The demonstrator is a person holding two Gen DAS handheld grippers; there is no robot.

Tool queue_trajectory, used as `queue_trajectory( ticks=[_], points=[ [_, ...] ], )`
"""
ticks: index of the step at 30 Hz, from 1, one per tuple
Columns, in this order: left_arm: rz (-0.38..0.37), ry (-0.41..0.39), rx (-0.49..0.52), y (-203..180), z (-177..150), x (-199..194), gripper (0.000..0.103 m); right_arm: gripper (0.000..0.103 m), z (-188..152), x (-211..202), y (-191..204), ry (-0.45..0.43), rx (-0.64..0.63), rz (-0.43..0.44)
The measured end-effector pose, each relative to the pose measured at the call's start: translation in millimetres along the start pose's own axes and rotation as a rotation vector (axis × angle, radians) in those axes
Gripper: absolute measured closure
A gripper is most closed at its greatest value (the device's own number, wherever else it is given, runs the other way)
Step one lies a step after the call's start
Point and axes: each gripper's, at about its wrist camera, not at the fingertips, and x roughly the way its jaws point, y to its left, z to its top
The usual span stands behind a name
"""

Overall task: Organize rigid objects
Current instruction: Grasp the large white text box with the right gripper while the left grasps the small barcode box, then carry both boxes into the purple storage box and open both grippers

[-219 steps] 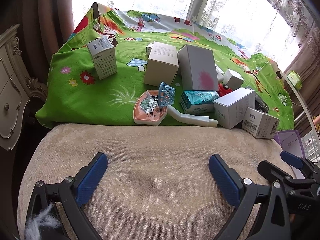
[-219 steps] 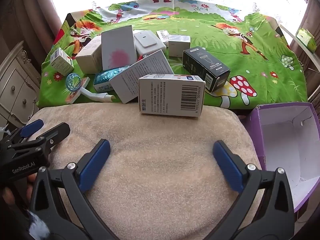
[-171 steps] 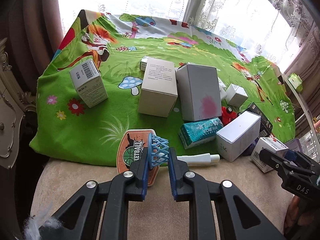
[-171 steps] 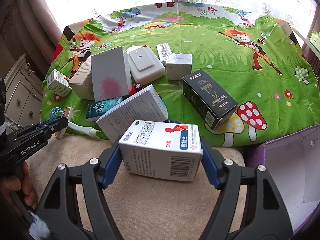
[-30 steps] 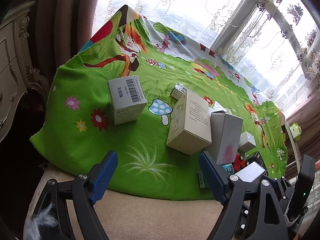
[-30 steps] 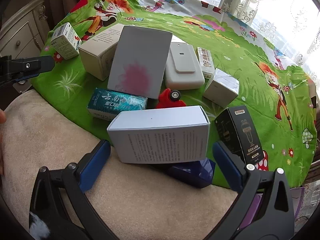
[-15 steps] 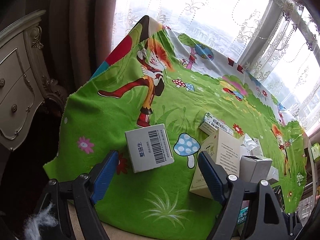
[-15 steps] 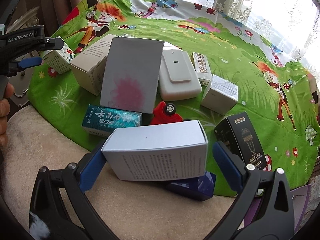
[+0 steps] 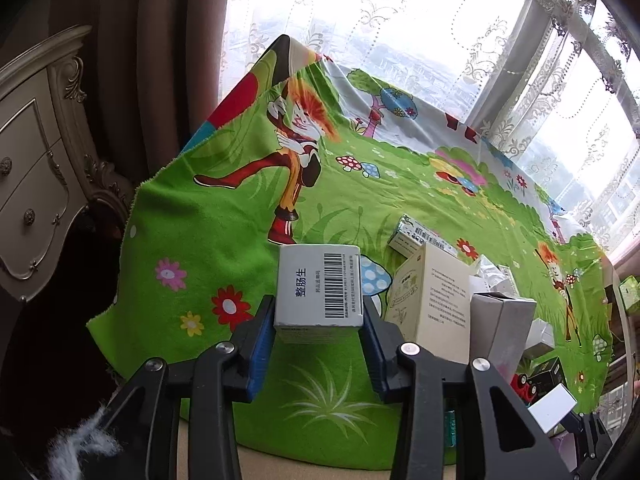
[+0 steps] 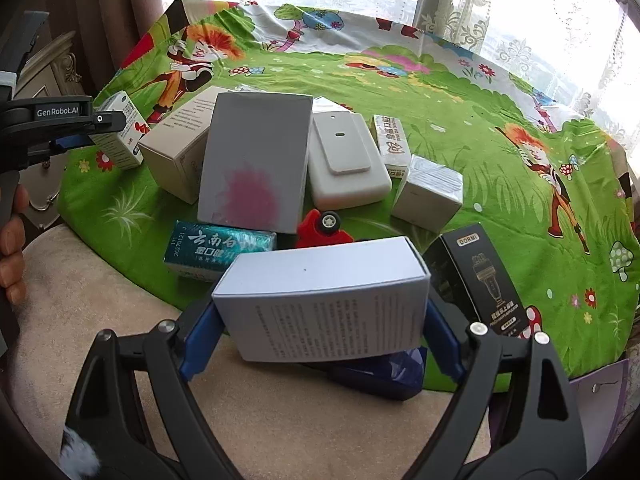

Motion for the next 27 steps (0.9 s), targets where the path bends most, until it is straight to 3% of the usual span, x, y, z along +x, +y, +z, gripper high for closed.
queue_trajectory(
  ticks=[7, 19, 27],
  points=[
    [-0.008, -0.044, 0.009, -3, -17, -32, 0.062, 0.014, -1, -11, -2, -0.04, 0.017, -0.006],
    [-0.204, -0.065, 0.03, -30, -45, -75, 0.062, 0.014, -12, -38, -13, -0.082, 0.076, -0.01],
    [-0.311, -0.007, 0.071, -58, -69, -82, 0.062, 0.014, -24, -55, -23, -0.095, 0.111, -0.023]
  ],
)
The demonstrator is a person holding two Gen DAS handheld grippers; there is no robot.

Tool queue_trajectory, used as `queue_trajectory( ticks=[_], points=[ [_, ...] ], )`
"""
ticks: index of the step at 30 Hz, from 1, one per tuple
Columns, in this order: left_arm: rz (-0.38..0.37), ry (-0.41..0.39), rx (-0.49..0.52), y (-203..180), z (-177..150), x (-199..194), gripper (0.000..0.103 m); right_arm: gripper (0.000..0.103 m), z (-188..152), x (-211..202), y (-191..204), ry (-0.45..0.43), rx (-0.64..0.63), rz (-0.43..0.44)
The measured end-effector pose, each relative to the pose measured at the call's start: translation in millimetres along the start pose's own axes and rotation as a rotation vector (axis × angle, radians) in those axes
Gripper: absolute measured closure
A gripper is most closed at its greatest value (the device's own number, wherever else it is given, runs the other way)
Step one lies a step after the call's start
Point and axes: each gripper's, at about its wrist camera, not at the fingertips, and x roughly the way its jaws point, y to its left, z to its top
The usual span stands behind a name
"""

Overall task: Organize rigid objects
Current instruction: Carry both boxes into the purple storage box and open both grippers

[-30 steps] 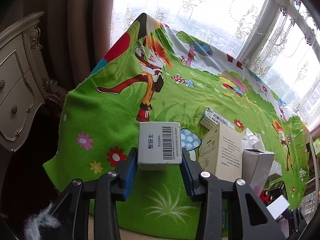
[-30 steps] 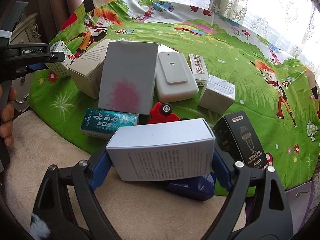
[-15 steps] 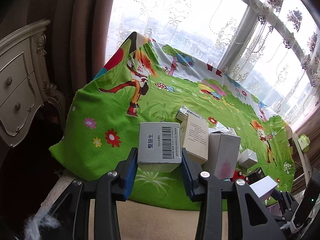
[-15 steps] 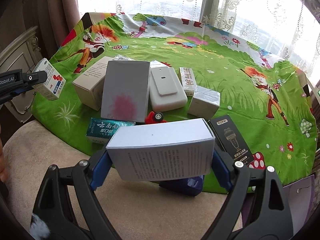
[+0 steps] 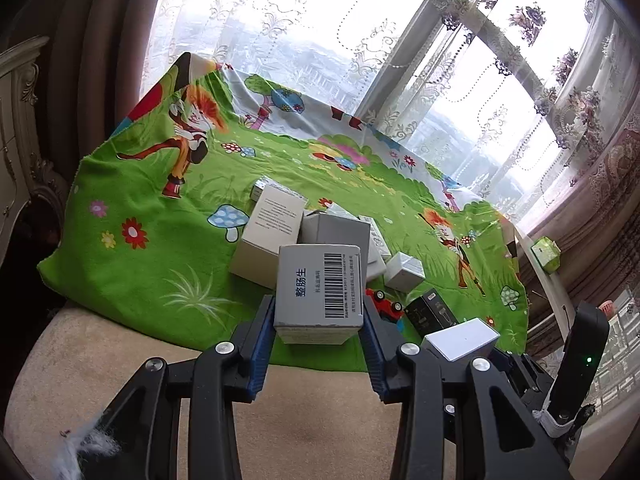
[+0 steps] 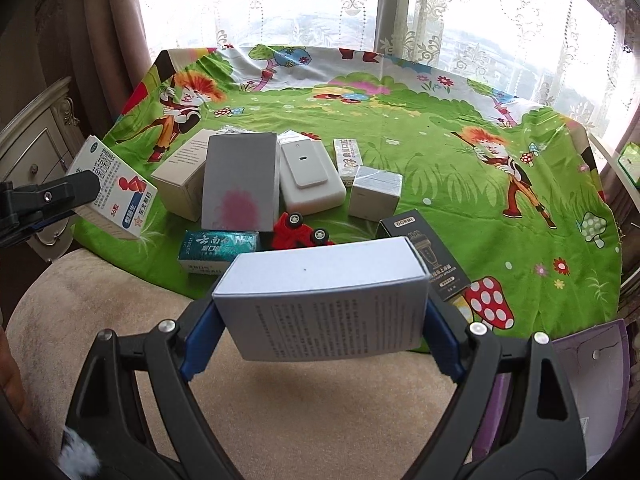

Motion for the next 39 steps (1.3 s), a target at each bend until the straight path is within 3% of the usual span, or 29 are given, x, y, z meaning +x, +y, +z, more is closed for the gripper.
queue_trajectory(
  ticks=[24, 39],
  points=[
    [-0.16, 0.136, 0.174, -87, -44, 12, 0.062, 0.014, -46, -55, -81, -0.007, 0.182, -0.047],
    [-0.338, 0.229, 0.264, -133, -63, 28, 0.062, 0.014, -67, -79, -127, -0.007, 0.27, -0.142]
  ],
)
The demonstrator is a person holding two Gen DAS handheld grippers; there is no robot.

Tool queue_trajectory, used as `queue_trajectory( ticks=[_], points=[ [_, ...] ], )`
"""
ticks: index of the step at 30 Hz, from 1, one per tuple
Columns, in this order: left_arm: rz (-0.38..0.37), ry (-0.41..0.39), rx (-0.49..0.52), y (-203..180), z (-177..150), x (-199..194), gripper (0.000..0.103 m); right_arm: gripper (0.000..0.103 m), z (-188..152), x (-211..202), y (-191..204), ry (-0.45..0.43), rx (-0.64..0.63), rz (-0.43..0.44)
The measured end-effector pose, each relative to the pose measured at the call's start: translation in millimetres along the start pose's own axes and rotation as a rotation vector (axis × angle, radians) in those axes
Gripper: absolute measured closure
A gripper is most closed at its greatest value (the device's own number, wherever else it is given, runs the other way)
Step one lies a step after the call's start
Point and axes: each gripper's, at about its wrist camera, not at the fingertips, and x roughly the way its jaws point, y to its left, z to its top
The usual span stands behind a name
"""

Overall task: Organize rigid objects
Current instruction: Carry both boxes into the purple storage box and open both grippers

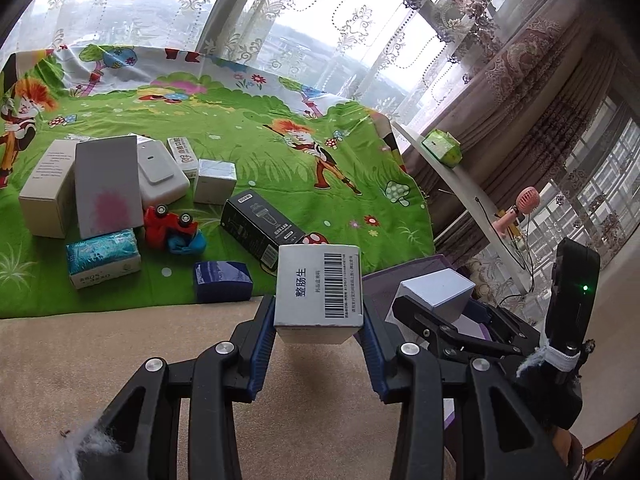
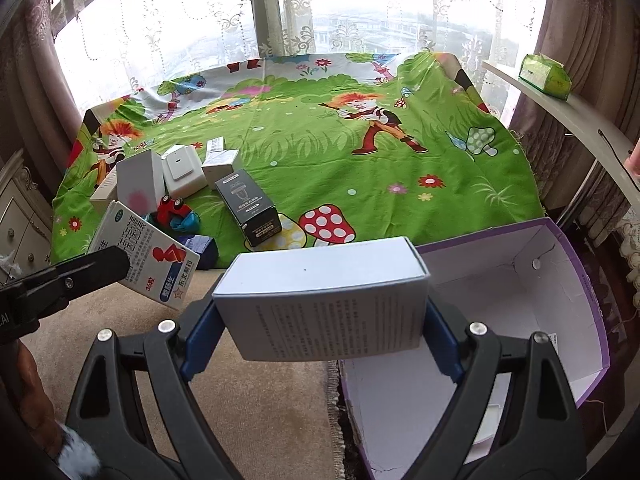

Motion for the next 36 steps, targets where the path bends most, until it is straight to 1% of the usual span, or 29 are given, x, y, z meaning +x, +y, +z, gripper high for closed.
queue_trajectory(
  ticks=[7, 14, 17, 21, 26, 28, 29, 33, 36],
  points=[
    [-0.053, 0.048, 0.008, -12, 2, 18, 0.062, 0.014, -2, -3, -26, 0.0, 0.043, -0.037],
    [-0.098, 0.083, 0.027, -29, 2, 33, 0.062, 0.014, -4, -7, -61, 0.0, 0.098, -0.089],
    [-0.14, 0.11, 0.018, -35, 2, 42, 0.062, 0.014, -4, -8, -74, -0.001, 0.118, -0.111],
    [-0.163, 0.14, 0.054, -48, -1, 52, 0.062, 0.014, -3, -11, -89, -0.003, 0.138, -0.135],
    [-0.245, 0.19, 0.074, -62, -4, 63, 0.062, 0.014, -2, -14, -106, -0.001, 0.17, -0.153],
    [-0.263, 0.204, 0.083, -68, -5, 67, 0.061, 0.014, -2, -16, -111, -0.004, 0.181, -0.153],
    [-0.267, 0.208, 0.09, -70, -5, 68, 0.061, 0.014, -2, -17, -113, -0.005, 0.188, -0.151],
    [-0.262, 0.218, 0.104, -76, -6, 70, 0.052, 0.013, -2, -16, -118, 0.007, 0.197, -0.158],
    [-0.242, 0.212, 0.109, -74, -7, 68, 0.05, 0.012, -3, -15, -119, 0.013, 0.202, -0.155]
  ],
)
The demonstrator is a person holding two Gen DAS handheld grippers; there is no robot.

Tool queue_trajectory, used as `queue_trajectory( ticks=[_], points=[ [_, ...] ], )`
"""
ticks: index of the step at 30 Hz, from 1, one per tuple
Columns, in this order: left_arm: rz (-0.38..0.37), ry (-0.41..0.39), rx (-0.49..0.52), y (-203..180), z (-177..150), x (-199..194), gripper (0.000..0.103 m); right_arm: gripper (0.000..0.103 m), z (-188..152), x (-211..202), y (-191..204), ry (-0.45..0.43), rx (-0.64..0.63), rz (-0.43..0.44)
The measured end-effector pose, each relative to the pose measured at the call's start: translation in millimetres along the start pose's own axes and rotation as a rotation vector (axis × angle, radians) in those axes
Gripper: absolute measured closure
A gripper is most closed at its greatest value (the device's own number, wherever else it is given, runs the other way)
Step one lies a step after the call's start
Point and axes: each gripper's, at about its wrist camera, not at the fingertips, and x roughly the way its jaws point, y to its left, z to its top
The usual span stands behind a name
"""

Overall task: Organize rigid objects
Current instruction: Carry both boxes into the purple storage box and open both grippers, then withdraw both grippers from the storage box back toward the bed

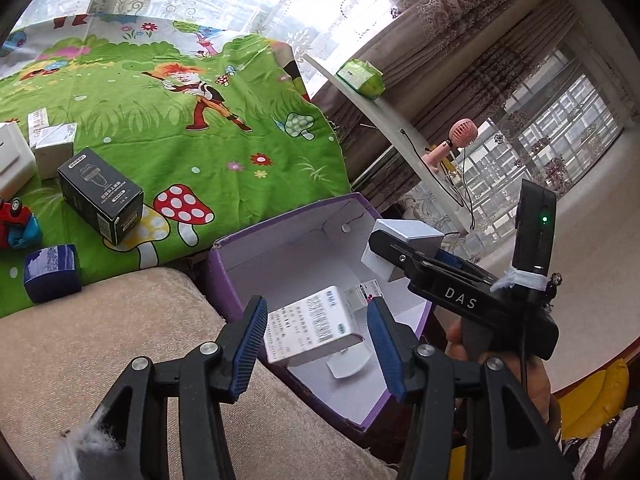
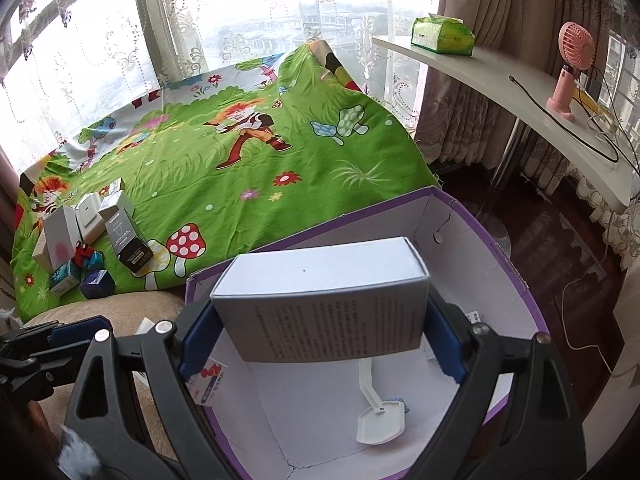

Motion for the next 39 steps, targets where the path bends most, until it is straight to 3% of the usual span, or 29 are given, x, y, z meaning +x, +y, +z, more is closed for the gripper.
queue_trajectory(
  ticks=[13, 22, 39],
  points=[
    [0.118, -0.037, 0.051, -1, -1, -8, 0.05, 0.009, -1, 1, 7, 0.011, -0.007, 0.023],
    [0.203, -0.065, 0.03, 12, -2, -18, 0.05, 0.009, -1, 2, 20, 0.023, -0.028, 0.048],
    [0.289, -0.17, -0.158, 75, -9, -68, 0.05, 0.009, -8, 10, 70, 0.068, -0.122, 0.11]
  ],
)
